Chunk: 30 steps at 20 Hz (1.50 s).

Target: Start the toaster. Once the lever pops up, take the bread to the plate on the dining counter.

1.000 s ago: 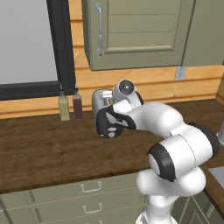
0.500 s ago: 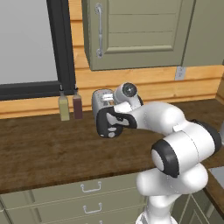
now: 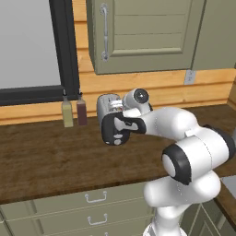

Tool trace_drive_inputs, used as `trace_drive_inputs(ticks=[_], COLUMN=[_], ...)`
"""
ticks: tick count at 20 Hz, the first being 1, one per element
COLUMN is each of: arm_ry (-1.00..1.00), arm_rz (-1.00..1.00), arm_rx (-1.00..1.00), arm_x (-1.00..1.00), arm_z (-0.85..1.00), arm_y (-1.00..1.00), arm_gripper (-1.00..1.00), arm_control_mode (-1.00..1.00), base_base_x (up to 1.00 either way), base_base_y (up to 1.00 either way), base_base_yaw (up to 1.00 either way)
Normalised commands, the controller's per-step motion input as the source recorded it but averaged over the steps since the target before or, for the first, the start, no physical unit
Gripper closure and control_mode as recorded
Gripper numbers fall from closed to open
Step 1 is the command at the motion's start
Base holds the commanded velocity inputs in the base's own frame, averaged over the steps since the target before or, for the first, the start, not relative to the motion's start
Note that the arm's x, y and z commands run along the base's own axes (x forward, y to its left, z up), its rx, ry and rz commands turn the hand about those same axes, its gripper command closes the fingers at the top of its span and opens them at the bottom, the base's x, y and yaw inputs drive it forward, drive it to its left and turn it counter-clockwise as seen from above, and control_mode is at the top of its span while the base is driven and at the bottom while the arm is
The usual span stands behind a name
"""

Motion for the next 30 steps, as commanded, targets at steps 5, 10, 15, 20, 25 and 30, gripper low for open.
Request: trace_drive_inputs(ticks=[5,10,15,20,25,30], arm_ry=[0.0,0.0,0.0,0.0,0.0,0.0], arm_rz=[-0.01,-0.02,-0.03,0.0,0.0,0.0], arm_rx=[0.0,0.0,0.0,0.0,0.0,0.0], arm_x=[0.0,0.0,0.02,0.02,0.01,0.01], arm_z=[-0.03,0.0,0.0,0.0,-0.02,-0.07], arm_y=[0.0,0.08,0.14,0.03,0.0,0.0], arm_gripper=[-1.0,-1.0,-1.0,-1.0,-1.0,-1.0], arm_control_mode=[-1.0,-1.0,-1.0,-1.0,-1.0,-1.0], base_base_x=[0.0,0.0,0.0,0.0,0.0,0.0], base_base_y=[0.0,0.0,0.0,0.0,0.0,0.0], base_base_yaw=[0.0,0.0,0.0,0.0,0.0,0.0])
